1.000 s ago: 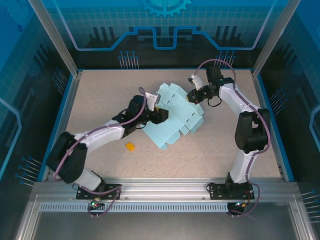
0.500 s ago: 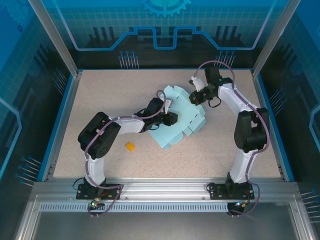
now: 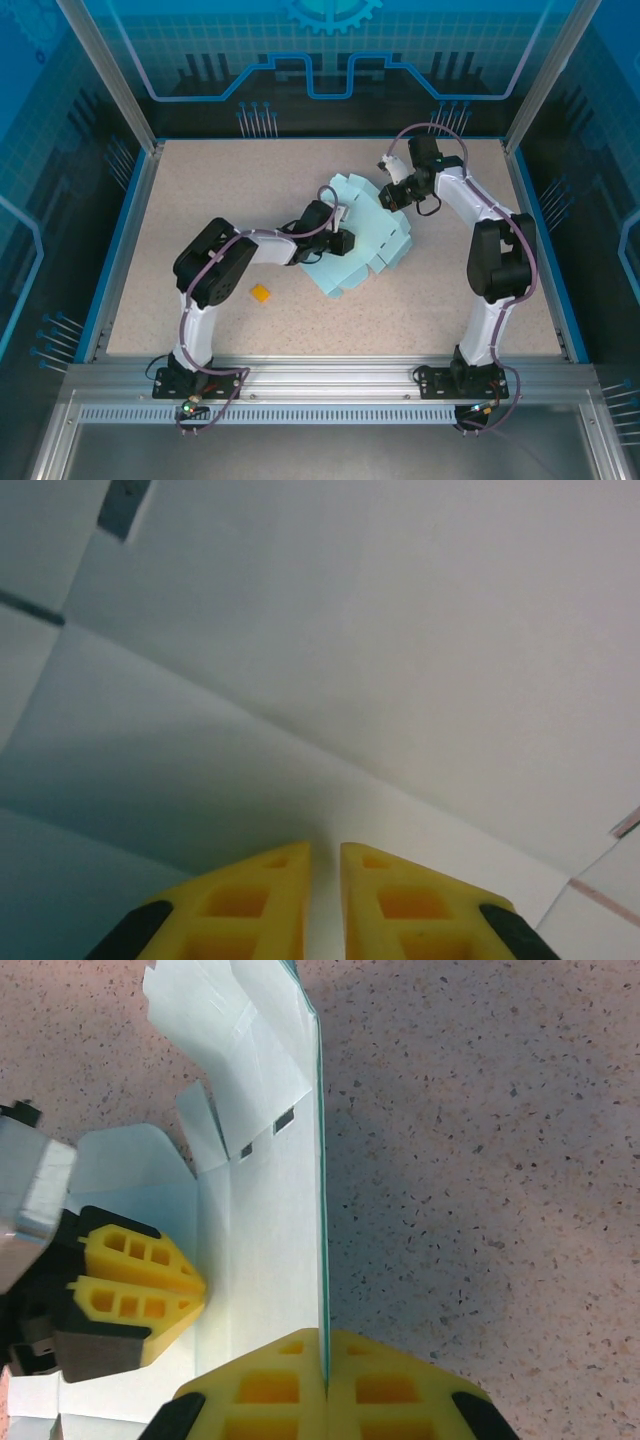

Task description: Fold the paper box

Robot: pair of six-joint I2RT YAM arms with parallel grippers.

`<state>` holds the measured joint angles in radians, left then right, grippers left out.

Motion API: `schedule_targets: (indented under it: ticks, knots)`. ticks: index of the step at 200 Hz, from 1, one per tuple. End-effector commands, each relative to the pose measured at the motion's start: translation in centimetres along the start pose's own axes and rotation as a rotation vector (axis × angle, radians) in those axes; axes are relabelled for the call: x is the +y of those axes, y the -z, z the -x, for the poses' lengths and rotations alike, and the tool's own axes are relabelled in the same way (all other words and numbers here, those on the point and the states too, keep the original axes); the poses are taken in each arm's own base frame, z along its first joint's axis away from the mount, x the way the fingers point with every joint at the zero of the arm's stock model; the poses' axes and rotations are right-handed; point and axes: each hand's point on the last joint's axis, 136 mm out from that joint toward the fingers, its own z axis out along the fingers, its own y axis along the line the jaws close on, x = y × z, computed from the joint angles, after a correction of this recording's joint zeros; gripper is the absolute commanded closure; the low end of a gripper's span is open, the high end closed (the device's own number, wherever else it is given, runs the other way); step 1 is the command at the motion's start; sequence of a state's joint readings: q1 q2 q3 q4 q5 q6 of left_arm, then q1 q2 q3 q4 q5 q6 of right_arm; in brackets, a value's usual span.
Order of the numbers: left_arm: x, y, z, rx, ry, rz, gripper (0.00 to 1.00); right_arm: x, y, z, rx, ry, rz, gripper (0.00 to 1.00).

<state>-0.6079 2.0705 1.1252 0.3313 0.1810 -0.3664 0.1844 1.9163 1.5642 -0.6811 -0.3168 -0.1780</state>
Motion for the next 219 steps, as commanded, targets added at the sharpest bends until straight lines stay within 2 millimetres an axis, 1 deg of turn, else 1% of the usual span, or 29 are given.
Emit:
schedule_targets:
  ticks: [1, 24, 40, 48, 72, 94, 125, 160, 189, 219]
  knots:
    - [0.2, -1.2, -0.1, -0.003, 0.018, -0.016, 0.84, 0.4, -0.5, 0.0, 0.009, -0.007, -0.010, 0.99]
    - [0.7, -1.7, -0.6, -0.007, 0.030, -0.006, 0.85, 0.2, -0.6, -0.3, 0.020, 0.000, -0.100, 0.99]
    - [1.0, -2.0, -1.0, -0.008, 0.040, -0.001, 0.86, 0.7, -0.7, -0.5, 0.019, 0.024, -0.153, 0.99]
    - [1.1, -2.1, -0.9, -0.016, 0.045, 0.000, 0.87, 0.9, -0.8, -0.7, 0.021, 0.036, -0.178, 0.99]
    - [1.2, -2.3, -0.9, -0.024, 0.059, -0.004, 0.88, 2.3, -1.6, -1.1, 0.028, 0.088, -0.232, 0.99]
    - [1.3, -2.5, -1.0, -0.027, 0.070, -0.006, 0.88, 4.0, -2.3, -1.4, 0.035, 0.153, -0.286, 0.99]
    - [1.4, -2.6, -1.0, -0.038, 0.078, -0.008, 0.88, 5.2, -2.7, -2.0, 0.046, 0.214, -0.369, 0.99]
    - [0.9, -2.0, -0.4, -0.058, 0.072, -0.019, 0.88, 5.1, -2.4, -1.5, 0.024, 0.292, -0.425, 1.00]
    - [0.8, -1.6, 0.0, -0.075, 0.070, -0.021, 0.88, 5.4, -2.2, -0.7, -0.029, 0.361, -0.436, 1.00]
    - [0.7, -1.2, 0.3, -0.087, 0.077, -0.024, 0.88, 6.0, -2.3, -0.5, -0.039, 0.405, -0.424, 1.00]
